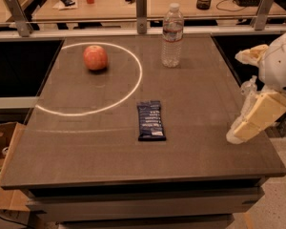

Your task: Move rxbar blueberry near water bottle

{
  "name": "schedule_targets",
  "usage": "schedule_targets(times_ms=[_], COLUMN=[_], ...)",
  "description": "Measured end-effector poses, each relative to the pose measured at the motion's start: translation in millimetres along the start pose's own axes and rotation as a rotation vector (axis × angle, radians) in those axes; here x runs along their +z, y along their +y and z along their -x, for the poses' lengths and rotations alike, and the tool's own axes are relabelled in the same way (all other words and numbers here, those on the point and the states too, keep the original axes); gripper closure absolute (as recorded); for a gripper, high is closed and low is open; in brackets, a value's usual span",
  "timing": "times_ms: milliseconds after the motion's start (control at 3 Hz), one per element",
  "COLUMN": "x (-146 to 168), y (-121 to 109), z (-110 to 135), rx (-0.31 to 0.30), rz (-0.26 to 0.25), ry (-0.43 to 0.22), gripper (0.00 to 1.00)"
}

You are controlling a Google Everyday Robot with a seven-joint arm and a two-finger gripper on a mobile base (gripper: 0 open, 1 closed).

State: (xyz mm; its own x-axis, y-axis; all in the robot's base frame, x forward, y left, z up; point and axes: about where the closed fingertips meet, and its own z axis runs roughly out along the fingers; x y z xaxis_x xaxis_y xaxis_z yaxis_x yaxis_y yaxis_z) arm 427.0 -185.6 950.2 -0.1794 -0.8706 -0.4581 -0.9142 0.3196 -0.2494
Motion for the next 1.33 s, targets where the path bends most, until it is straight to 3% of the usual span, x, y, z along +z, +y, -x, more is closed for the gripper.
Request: schedule_targets(times_ms=[333, 1000, 1333], x=[21, 57, 94], y=[12, 22, 28], z=[18, 37, 52], rx=[0.037, 0.169, 0.209], rz=[0.0, -0.023, -0.031], ry=[-0.132, -0.217, -0.281], gripper=[0.0, 0.0, 0.0])
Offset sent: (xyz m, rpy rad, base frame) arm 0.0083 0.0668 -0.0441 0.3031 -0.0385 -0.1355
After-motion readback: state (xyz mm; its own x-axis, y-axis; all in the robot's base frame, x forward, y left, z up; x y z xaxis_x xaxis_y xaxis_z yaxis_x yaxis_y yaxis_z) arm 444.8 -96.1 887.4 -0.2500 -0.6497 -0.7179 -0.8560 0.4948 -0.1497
